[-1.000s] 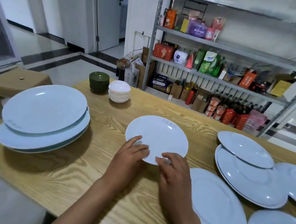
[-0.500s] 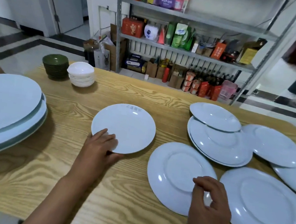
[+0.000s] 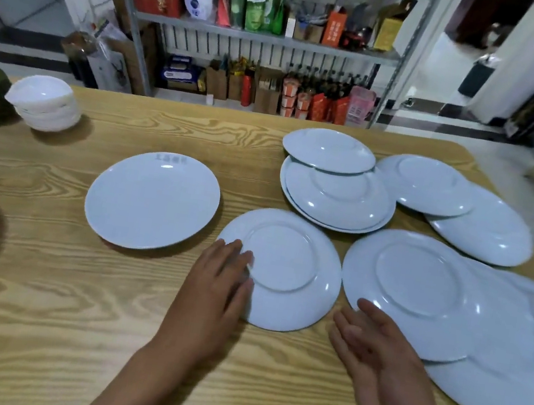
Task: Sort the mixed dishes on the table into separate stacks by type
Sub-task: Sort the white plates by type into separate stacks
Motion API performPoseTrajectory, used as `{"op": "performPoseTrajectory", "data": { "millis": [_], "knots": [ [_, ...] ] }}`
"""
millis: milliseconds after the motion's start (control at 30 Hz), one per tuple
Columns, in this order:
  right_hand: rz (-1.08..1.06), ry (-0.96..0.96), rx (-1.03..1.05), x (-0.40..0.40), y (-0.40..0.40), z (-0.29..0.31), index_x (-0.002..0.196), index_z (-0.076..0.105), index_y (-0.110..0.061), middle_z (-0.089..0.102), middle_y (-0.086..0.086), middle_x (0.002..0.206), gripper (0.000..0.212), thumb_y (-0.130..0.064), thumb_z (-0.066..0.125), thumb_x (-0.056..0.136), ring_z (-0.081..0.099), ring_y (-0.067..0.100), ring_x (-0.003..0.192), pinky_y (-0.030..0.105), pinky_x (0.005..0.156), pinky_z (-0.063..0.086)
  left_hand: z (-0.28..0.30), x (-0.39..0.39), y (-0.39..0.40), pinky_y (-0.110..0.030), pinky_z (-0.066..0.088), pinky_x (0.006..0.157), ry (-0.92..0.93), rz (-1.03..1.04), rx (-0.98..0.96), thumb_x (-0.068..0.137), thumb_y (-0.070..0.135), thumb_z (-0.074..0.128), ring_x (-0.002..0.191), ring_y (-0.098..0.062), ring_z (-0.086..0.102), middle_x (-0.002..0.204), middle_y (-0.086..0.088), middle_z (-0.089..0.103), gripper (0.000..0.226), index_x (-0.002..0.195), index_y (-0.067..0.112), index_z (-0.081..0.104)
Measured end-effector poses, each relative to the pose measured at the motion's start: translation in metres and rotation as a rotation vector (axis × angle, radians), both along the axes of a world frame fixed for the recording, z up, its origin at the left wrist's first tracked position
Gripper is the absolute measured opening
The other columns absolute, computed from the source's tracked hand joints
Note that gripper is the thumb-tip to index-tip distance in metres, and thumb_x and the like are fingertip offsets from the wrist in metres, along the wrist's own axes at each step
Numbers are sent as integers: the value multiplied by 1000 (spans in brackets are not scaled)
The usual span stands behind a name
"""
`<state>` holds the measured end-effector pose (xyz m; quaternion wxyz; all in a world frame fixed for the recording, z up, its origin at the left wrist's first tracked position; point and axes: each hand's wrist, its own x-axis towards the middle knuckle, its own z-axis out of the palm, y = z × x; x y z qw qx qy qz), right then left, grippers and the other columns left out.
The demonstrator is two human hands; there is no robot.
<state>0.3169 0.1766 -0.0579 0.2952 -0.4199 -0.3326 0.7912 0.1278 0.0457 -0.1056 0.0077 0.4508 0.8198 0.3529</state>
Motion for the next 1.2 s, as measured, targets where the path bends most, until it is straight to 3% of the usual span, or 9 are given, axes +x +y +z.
{"op": "performPoseTrajectory", "data": {
  "millis": [233, 367, 533, 633, 700, 800, 1000, 1100, 1200],
  "knots": [
    [93, 91, -261, -12, 14, 9, 124, 54, -1, 66, 21, 119, 56, -1, 58, 68, 67, 30, 107, 39, 90, 51, 6, -6, -6, -40, 48, 92, 125, 53, -163, 92, 46, 40, 114, -26, 47, 130, -5, 53, 43, 122, 22, 60],
    [160, 101, -317, -15, 23, 10, 117, 53, -4, 64, 22, 118, 44, -2, 58, 73, 71, 27, 87, 30, 58, 51, 4, -4, -13, -39, 49, 89, 142, 88, -172, 89, 50, 44, 111, -29, 49, 127, -6, 54, 43, 118, 22, 59],
    [260, 68, -270, -20, 26, 13, 112, 51, -8, 64, 16, 100, 62, -8, 79, 56, 61, 19, 68, 26, 45, 38, 3, -5, -18, -28, 43, 91, 71, 86, -65, 89, 51, 46, 118, -19, 46, 128, 1, 52, 40, 117, 25, 59],
    [348, -3, -133, -27, 16, 13, 98, 61, -5, 61, 6, 82, 48, -17, 88, 60, 54, 13, 60, 23, 43, 37, 3, -4, -21, -21, 37, 98, 71, 17, -17, 93, 48, 42, 122, -9, 42, 129, 7, 49, 36, 115, 24, 58],
    [390, -2, -55, -32, 7, 12, 108, 66, -6, 72, 7, 99, 37, -19, 75, 75, 68, 18, 82, 28, 64, 50, 8, -3, -22, -9, 29, 99, 3, 18, 57, 91, 47, 46, 119, -3, 42, 126, 11, 49, 33, 112, 25, 59],
    [341, 78, 35, -39, -4, 19, 121, 64, -4, 69, 14, 119, 39, -11, 64, 83, 64, 27, 113, 40, 98, 48, 14, -2, -21, -8, 30, 99, -46, 14, 129, 92, 43, 46, 119, 2, 43, 127, 12, 49, 30, 113, 25, 60],
    [152, 7, 577, -48, -30, 55, 89, 78, -14, 77, 4, 90, 14, -8, 68, 81, 72, 11, 86, 20, 72, 56, 49, 4, -27, -28, 37, 105, -75, 36, 329, 90, 29, 57, 132, -11, 42, 140, 7, 43, 39, 127, 20, 54],
    [166, -72, 887, -59, -35, 58, 82, 77, -21, 75, 2, 83, 13, -9, 72, 81, 67, 3, 80, 14, 71, 50, 85, -3, -34, -24, 29, 111, 126, 192, 440, 82, 13, 66, 139, -21, 34, 148, -4, 35, 57, 134, 17, 44],
    [229, -129, 1295, -81, -33, 48, 92, 77, -24, 72, -9, 96, 23, -3, 73, 84, 65, 3, 93, 15, 80, 47, 110, -17, -43, -43, 30, 113, 439, 183, 367, 80, 9, 73, 142, -28, 26, 152, -8, 24, 71, 140, 18, 36]
  ]
}}
